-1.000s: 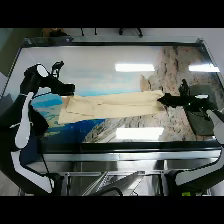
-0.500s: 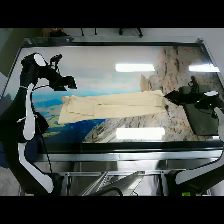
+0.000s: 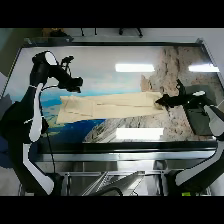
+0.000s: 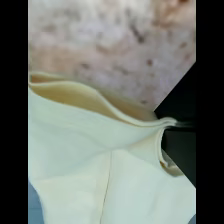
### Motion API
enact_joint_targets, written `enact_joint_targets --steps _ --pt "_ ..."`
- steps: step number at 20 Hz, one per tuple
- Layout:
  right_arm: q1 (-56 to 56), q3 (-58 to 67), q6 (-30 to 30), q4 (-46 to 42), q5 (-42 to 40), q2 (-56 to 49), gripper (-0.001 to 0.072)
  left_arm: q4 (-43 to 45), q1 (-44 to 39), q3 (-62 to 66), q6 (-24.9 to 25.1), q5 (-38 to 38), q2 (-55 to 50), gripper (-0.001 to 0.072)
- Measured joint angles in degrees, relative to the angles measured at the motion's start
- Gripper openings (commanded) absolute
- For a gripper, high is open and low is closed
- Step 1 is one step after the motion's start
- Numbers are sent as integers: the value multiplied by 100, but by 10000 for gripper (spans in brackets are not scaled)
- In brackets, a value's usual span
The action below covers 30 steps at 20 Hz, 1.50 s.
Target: Fold the shirts.
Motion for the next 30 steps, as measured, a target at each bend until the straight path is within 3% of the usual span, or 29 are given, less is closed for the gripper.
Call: enact_joint_targets --steps 7,14,18,23,30 --pt "-46 1646 581 46 1552 627 19 -866 -1285 4 -173 999 -402 18" --pt "-136 2634 1305 203 2994 1255 20 -2509 -2887 9 -258 3733 -1462 18" --pt "-142 2726 1392 321 3285 1462 20 -2940 -3377 11 -278 4555 -1753 18" --pt "-142 2752 1434 372 3397 1526 20 -3574 -3259 13 -151 4238 -1646 18" --pt "136 2745 1626 673 3156 1532 20 -4962 -1639 22 929 1720 216 18"
